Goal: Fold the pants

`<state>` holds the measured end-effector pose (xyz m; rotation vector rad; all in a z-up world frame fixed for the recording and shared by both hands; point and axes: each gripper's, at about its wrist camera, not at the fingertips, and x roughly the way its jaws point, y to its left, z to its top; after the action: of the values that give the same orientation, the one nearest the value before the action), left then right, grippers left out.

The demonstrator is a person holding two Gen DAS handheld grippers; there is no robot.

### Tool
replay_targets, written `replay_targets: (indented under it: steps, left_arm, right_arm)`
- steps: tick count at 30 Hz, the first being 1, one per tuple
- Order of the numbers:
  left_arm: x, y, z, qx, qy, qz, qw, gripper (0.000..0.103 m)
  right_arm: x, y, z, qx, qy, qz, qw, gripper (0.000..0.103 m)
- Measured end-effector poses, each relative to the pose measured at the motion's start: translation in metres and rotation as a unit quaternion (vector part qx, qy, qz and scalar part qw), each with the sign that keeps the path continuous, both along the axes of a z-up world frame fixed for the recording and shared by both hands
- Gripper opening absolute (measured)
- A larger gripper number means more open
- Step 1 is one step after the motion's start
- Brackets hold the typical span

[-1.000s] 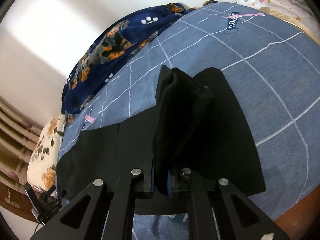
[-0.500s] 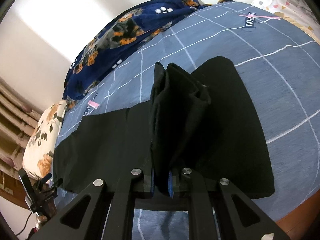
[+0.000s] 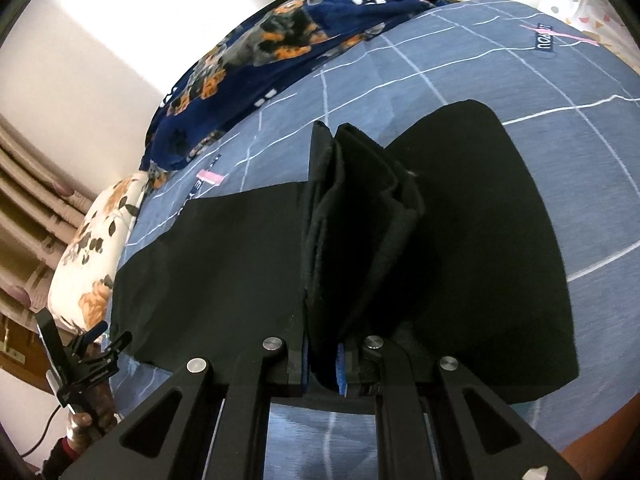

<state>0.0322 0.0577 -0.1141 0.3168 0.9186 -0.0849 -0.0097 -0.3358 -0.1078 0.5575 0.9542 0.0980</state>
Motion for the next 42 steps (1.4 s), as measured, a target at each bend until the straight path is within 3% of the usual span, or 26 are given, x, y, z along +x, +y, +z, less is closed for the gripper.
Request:
replay_targets:
  steps: [17,42]
  left_arm:
    - [0.002,0.002,0.000,0.001,0.003,0.007,1.0000,0.093]
    - [0.002,0.003,-0.001,-0.003,0.010,0.015,0.9998,0.093]
  right_arm:
    - [0.007,0.037,-0.004,0.003,0.004,0.034,0.999,0.011]
    - [0.011,0.055,-0.006,0.003,0.004,0.051,0.999,0.012]
